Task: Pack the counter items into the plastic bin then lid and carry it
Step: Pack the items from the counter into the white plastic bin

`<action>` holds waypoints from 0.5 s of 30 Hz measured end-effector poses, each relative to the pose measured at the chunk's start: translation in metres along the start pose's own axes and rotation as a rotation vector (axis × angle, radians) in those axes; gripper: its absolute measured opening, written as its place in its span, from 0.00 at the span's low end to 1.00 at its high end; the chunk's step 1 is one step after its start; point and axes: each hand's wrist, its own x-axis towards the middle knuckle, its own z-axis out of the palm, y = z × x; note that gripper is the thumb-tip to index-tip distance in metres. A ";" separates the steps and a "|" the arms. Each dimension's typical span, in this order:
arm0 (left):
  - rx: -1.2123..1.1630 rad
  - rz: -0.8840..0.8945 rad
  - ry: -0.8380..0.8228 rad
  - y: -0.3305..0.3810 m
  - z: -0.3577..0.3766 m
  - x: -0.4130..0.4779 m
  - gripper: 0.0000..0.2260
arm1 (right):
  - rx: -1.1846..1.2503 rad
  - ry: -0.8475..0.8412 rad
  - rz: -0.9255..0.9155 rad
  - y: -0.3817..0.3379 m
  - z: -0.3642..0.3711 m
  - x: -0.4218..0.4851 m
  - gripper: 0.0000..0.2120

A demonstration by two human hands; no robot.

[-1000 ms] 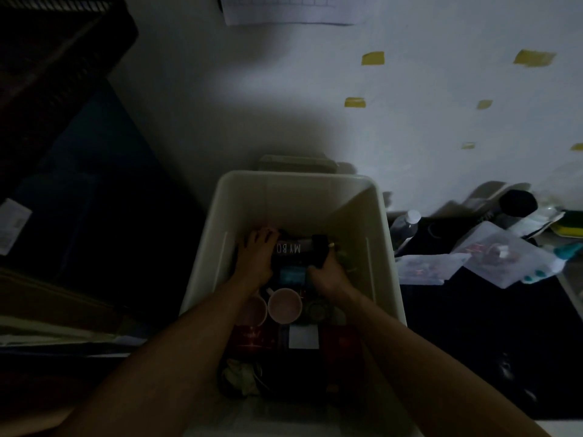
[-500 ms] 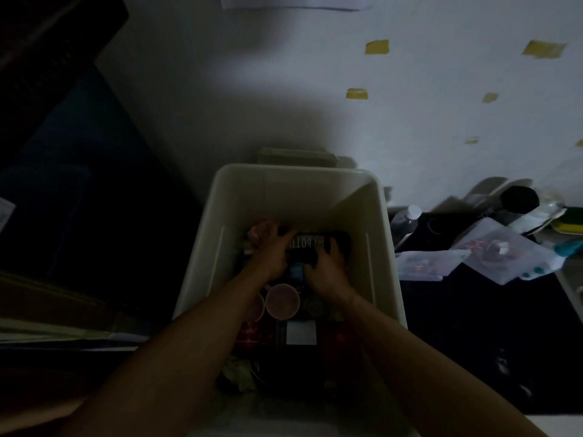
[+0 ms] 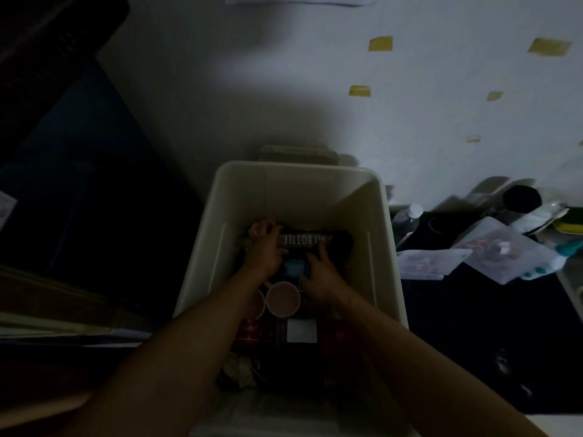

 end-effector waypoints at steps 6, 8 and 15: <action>0.265 0.007 -0.014 0.001 0.004 -0.005 0.29 | 0.021 0.000 0.005 -0.001 -0.005 -0.003 0.26; 0.324 -0.018 -0.077 0.003 0.004 -0.009 0.30 | -0.017 -0.013 0.013 -0.001 -0.007 -0.003 0.26; 0.263 -0.080 -0.222 0.013 -0.001 -0.022 0.39 | -0.073 -0.027 -0.009 -0.010 -0.018 -0.011 0.26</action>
